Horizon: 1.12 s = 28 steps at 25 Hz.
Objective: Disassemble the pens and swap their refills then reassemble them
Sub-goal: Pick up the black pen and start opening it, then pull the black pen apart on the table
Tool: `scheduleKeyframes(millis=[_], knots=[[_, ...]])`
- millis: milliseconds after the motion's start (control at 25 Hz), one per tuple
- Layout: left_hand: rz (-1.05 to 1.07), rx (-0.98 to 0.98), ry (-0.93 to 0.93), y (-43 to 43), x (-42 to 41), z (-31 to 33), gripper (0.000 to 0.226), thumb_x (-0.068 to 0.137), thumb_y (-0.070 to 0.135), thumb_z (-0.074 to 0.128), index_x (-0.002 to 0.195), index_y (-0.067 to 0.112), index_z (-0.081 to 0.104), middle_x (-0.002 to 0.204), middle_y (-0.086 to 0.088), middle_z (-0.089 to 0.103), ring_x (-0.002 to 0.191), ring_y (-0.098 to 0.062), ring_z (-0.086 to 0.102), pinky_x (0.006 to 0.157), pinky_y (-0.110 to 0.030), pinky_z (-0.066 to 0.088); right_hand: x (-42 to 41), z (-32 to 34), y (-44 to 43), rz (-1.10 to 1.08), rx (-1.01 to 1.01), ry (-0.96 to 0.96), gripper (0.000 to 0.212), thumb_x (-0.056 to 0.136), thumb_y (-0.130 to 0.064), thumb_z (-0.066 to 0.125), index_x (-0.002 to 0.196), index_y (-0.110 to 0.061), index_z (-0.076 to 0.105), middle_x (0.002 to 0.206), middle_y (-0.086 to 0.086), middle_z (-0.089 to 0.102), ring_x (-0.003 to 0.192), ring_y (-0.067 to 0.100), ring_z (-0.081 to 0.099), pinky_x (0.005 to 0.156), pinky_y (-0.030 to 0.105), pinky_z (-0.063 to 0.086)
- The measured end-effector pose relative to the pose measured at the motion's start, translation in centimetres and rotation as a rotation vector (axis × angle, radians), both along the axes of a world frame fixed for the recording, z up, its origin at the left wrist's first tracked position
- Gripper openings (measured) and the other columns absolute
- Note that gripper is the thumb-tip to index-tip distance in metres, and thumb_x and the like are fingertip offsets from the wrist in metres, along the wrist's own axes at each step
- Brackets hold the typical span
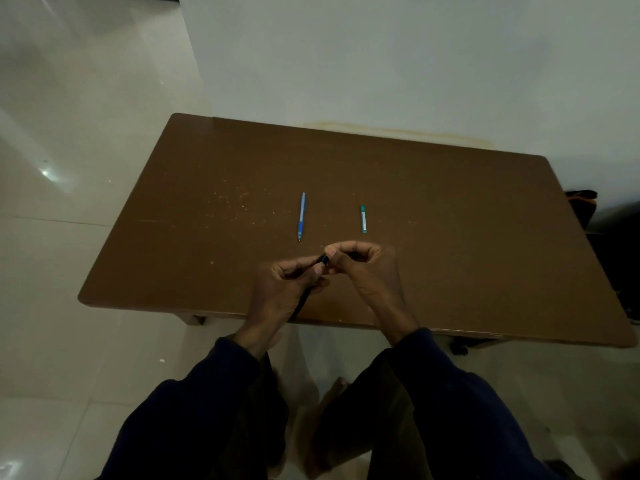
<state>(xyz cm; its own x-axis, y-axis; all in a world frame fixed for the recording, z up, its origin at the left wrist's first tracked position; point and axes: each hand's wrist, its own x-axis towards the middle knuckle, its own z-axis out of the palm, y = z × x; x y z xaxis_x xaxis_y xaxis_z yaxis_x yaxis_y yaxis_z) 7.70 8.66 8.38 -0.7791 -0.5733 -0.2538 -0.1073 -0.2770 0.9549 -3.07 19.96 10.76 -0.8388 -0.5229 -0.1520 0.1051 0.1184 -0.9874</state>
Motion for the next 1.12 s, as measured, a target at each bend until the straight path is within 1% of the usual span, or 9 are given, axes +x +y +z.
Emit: scheduleKeyframes(millis=[120,320,440,520,640,760,920,1000,1120], knots=[[-0.010,-0.018,-0.015,-0.1,-0.9,-0.4,0.024,0.089,0.009,0.074,0.113,0.009,0.076,0.095,-0.005,0.080,0.084,-0.026,0.078,0.077,-0.034,0.064,-0.8,-0.6,0.0,-0.021,0.019,0.019,0.004,0.089,-0.004,0.076,0.089,-0.008,0.078,0.080,0.006,0.078,0.068,0.013,0.074,0.065,0.023,0.060],[-0.028,-0.051,-0.033,-0.2,-1.9,-1.7,0.024,0.088,0.010,0.075,0.112,0.012,0.076,0.093,-0.002,0.081,0.080,-0.022,0.078,0.069,-0.023,0.061,-1.6,-2.2,0.1,-0.033,0.032,0.019,0.003,0.090,-0.007,0.076,0.091,-0.007,0.078,0.079,0.008,0.079,0.069,0.017,0.075,0.065,0.024,0.060],[-0.022,-0.010,-0.084,-0.4,-1.5,-3.3,0.021,0.088,0.015,0.076,0.108,0.016,0.078,0.093,-0.003,0.080,0.081,-0.022,0.077,0.069,-0.023,0.061,-3.4,-2.8,0.8,-0.112,-0.046,-0.083,0.010,0.092,-0.011,0.075,0.097,-0.003,0.077,0.080,0.012,0.078,0.073,0.025,0.077,0.070,0.030,0.062],[0.004,0.056,-0.105,-0.6,-0.8,-4.3,0.019,0.088,0.015,0.075,0.107,0.014,0.078,0.094,-0.006,0.080,0.082,-0.023,0.077,0.069,-0.023,0.060,-5.1,-3.2,1.2,-0.093,-0.038,-0.086,0.014,0.091,-0.013,0.077,0.100,-0.002,0.077,0.082,0.013,0.078,0.075,0.025,0.076,0.072,0.031,0.062],[0.030,0.126,-0.106,-1.2,-0.3,-5.3,0.025,0.089,0.016,0.074,0.112,0.008,0.076,0.098,-0.010,0.080,0.085,-0.023,0.077,0.072,-0.023,0.060,-6.0,-4.6,1.1,-0.013,0.054,-0.093,0.012,0.091,-0.011,0.075,0.099,-0.002,0.077,0.086,0.014,0.078,0.077,0.023,0.074,0.075,0.031,0.062],[0.028,0.150,-0.108,-1.4,-0.6,-5.6,0.026,0.089,0.017,0.074,0.113,0.006,0.075,0.098,-0.010,0.080,0.084,-0.022,0.077,0.073,-0.022,0.060,-5.8,-6.8,1.0,-0.008,0.171,-0.080,0.006,0.092,-0.009,0.074,0.096,-0.006,0.077,0.087,0.011,0.078,0.082,0.024,0.076,0.080,0.034,0.062],[0.062,0.116,-0.166,-1.6,-0.6,-6.1,0.022,0.086,0.016,0.078,0.108,0.012,0.077,0.092,-0.005,0.080,0.079,-0.015,0.076,0.068,-0.017,0.058,-6.8,-9.2,2.0,-0.017,0.328,-0.025,0.006,0.089,-0.010,0.078,0.089,-0.016,0.077,0.086,0.003,0.079,0.081,0.017,0.077,0.080,0.031,0.063],[0.087,0.098,-0.195,-2.0,-0.8,-6.5,0.022,0.085,0.017,0.079,0.107,0.014,0.077,0.089,-0.003,0.080,0.077,-0.014,0.076,0.067,-0.017,0.058,-7.4,-10.2,2.5,-0.010,0.409,0.073,0.008,0.088,-0.015,0.079,0.085,-0.022,0.078,0.085,-0.001,0.077,0.079,0.011,0.073,0.075,0.026,0.059],[0.081,0.067,-0.213,-2.4,-1.2,-6.9,0.022,0.085,0.017,0.079,0.107,0.014,0.077,0.087,-0.003,0.080,0.075,-0.013,0.075,0.066,-0.016,0.058,-8.0,-11.5,2.6,-0.006,0.474,0.216,0.011,0.088,-0.020,0.079,0.083,-0.030,0.077,0.085,-0.011,0.072,0.077,0.000,0.065,0.069,0.013,0.048]])
